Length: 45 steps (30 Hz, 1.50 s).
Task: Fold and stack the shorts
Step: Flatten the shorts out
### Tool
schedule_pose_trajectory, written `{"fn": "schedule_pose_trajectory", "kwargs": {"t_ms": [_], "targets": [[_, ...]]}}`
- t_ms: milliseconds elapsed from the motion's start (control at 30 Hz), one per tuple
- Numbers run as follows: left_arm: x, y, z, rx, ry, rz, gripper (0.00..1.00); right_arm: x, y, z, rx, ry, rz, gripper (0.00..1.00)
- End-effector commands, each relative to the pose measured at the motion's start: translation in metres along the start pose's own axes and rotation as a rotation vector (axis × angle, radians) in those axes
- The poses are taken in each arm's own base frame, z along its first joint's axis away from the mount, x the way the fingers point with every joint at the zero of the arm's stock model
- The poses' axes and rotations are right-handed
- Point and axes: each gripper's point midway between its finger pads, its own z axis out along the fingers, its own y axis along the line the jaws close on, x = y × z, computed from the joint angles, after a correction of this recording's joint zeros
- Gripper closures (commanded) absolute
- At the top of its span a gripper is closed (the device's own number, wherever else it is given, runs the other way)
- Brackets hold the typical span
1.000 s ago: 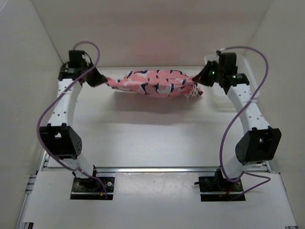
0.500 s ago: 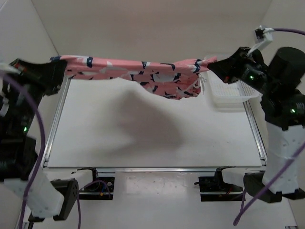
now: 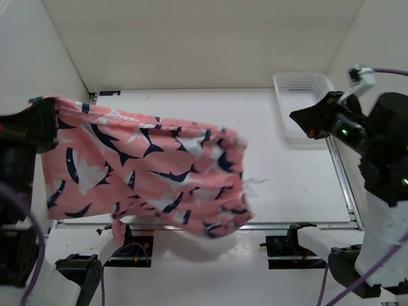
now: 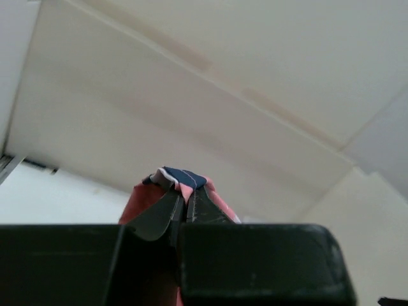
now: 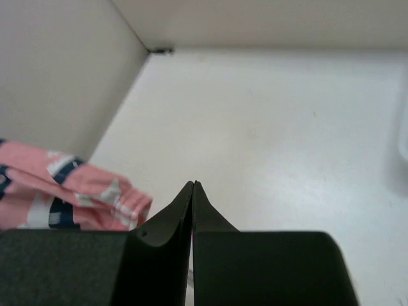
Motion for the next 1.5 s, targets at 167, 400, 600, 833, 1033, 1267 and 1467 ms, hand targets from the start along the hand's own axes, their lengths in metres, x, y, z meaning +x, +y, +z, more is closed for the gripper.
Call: {"fn": "schedule_pose_trajectory", "kwargs": {"t_ms": [167,400,600,833,1033,1267,1467], "targets": [[0.175,0.102,0.153,-0.255,0.435,0.148,0.90,0.080,-0.110,0.099,0.243,0.274,0.088,1.00],[0.242,0.127,0.186,-0.262,0.607,0.162,0.90,0.171,-0.091,0.183,0.048,0.510,0.152,1.00],[0.244,0.126,0.200,-0.244,0.606,0.178,0.90,0.285,-0.030,0.230,-0.078,0.795,0.067,0.93],[0.249,0.074,0.209,-0.065,0.641,0.129,0.90,0.303,-0.009,0.259,-0.167,0.811,0.147,0.43],[0.201,0.010,0.196,0.135,0.581,0.097,0.90,0.333,0.021,0.272,-0.239,0.867,0.083,0.18],[0.207,-0.052,0.187,0.317,0.606,0.025,0.90,0.305,0.014,0.268,-0.263,0.801,0.146,0.23],[0.203,-0.080,0.186,0.401,0.590,-0.016,0.90,0.324,0.066,0.254,-0.490,0.871,0.093,0.00]]}}
